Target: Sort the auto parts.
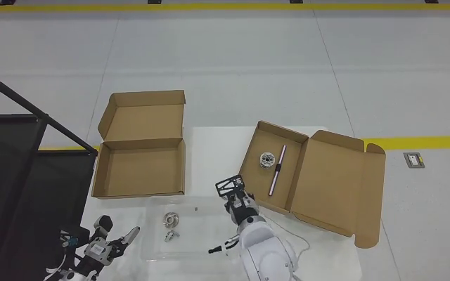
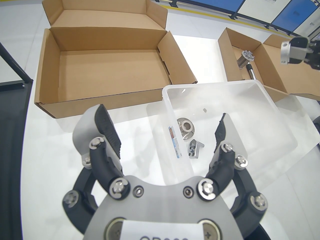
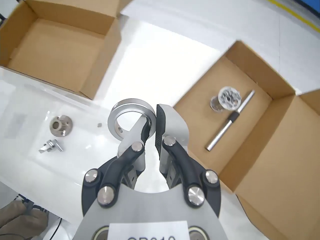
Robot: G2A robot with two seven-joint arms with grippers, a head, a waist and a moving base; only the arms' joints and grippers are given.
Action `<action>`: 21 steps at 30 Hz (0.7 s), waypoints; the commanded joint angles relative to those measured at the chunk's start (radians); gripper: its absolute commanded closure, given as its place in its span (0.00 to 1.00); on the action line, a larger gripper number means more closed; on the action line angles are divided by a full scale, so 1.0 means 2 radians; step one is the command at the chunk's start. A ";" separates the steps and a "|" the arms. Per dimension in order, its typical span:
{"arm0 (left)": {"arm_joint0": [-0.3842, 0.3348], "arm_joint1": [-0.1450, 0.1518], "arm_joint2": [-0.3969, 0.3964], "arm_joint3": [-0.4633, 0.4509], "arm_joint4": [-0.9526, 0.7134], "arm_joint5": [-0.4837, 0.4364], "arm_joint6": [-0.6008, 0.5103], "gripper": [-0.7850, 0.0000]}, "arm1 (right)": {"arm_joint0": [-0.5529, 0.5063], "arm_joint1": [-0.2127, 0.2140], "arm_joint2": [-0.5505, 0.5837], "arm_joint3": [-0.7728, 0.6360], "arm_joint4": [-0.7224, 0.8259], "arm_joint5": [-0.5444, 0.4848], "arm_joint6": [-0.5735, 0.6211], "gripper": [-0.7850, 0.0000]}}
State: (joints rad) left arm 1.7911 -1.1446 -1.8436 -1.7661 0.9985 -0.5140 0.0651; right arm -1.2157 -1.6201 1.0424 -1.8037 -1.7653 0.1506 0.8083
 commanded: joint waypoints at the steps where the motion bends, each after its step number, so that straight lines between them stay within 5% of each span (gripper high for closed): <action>1: 0.000 0.000 0.000 0.000 0.000 0.000 0.000 0.00 | 0.015 -0.001 0.019 0.028 0.001 0.009 0.039 1.00; 8: 0.000 0.000 0.000 0.000 0.000 0.000 0.000 0.00 | 0.087 -0.008 0.049 0.138 0.027 0.051 0.053 1.00; 21: 0.000 0.000 0.000 0.000 0.000 0.000 0.000 0.00 | 0.170 -0.015 0.074 0.264 0.092 0.036 0.029 1.00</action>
State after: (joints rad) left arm 1.7911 -1.1446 -1.8436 -1.7661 0.9985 -0.5140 0.0651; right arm -0.8893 -1.6488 1.1903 -1.2961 -1.5850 0.2198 0.8674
